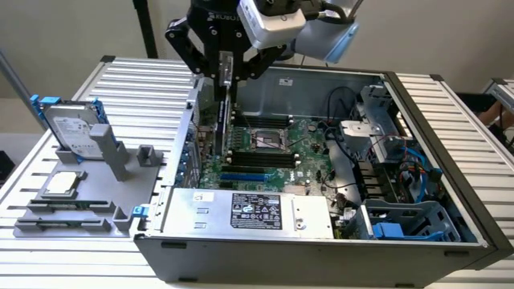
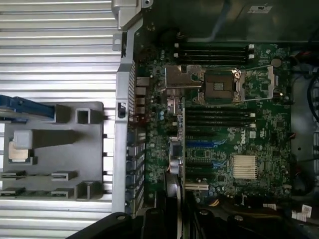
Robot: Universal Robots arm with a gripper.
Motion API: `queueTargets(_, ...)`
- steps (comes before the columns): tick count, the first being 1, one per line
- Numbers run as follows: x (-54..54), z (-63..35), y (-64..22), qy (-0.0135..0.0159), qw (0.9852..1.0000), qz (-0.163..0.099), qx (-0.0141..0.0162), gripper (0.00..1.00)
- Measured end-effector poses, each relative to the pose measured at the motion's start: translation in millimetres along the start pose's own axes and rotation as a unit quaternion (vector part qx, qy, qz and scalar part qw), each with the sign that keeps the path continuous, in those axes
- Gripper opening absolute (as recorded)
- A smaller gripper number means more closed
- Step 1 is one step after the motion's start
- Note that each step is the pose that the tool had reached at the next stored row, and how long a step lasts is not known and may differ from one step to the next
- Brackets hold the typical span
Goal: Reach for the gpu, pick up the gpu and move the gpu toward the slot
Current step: 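Pick up the gpu and move the gpu toward the slot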
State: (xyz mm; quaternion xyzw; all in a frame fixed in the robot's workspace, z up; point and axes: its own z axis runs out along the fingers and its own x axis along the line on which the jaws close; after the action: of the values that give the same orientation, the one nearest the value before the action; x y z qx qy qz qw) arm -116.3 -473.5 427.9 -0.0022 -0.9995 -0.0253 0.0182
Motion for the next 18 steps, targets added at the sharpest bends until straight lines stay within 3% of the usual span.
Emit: queueTargets(18,-59.7,10.0,36.6,0.0000,1.0000,0.000,0.0000,0.26)
